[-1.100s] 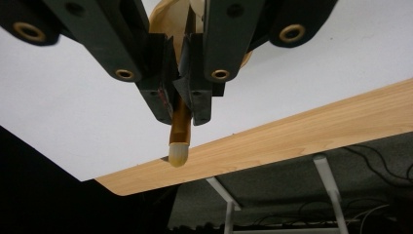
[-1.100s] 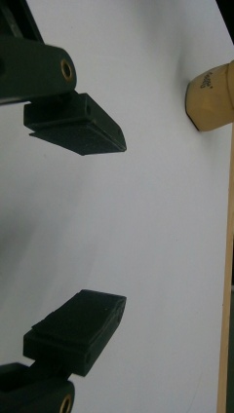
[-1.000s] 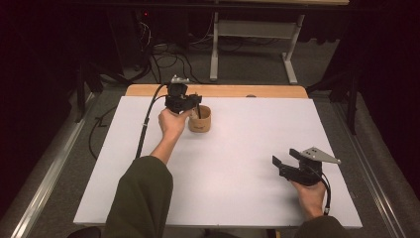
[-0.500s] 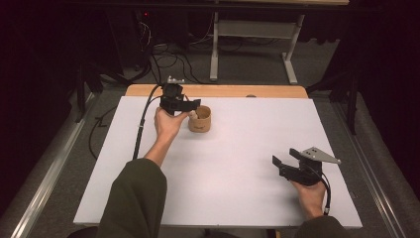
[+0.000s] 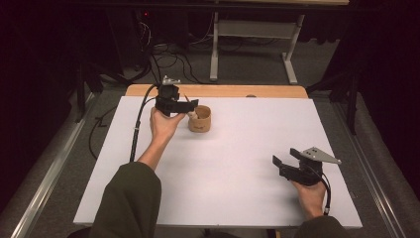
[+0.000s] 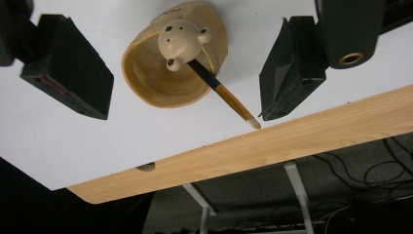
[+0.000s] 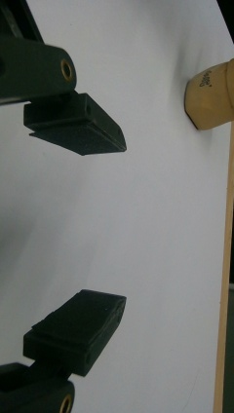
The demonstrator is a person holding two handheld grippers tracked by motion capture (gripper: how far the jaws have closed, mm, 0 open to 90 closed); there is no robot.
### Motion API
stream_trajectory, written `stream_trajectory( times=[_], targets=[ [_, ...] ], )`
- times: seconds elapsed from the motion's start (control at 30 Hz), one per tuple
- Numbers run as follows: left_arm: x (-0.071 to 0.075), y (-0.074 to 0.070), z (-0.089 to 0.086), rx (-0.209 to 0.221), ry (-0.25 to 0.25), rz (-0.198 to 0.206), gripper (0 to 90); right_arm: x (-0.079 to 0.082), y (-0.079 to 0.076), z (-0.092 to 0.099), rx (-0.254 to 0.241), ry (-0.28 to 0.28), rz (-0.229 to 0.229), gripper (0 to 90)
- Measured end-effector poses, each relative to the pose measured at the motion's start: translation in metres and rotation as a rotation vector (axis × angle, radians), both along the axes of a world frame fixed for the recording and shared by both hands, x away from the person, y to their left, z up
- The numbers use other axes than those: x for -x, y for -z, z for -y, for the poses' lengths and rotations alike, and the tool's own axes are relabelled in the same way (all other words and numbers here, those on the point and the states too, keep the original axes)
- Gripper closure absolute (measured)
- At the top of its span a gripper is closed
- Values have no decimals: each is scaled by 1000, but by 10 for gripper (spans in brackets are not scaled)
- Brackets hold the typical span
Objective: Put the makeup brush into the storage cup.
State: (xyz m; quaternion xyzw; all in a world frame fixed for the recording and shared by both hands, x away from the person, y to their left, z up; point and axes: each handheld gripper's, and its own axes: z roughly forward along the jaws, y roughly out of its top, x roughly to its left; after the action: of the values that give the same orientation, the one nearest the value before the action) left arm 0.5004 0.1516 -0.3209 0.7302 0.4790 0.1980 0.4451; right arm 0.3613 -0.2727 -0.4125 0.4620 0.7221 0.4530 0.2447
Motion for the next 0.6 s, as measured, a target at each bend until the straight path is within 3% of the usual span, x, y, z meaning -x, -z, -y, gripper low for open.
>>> stream_trajectory(
  times=[0.6],
  targets=[
    [16, -8, -12, 4, 16, 28, 192, 0, -1, 1, -1, 4, 7, 264]
  ],
)
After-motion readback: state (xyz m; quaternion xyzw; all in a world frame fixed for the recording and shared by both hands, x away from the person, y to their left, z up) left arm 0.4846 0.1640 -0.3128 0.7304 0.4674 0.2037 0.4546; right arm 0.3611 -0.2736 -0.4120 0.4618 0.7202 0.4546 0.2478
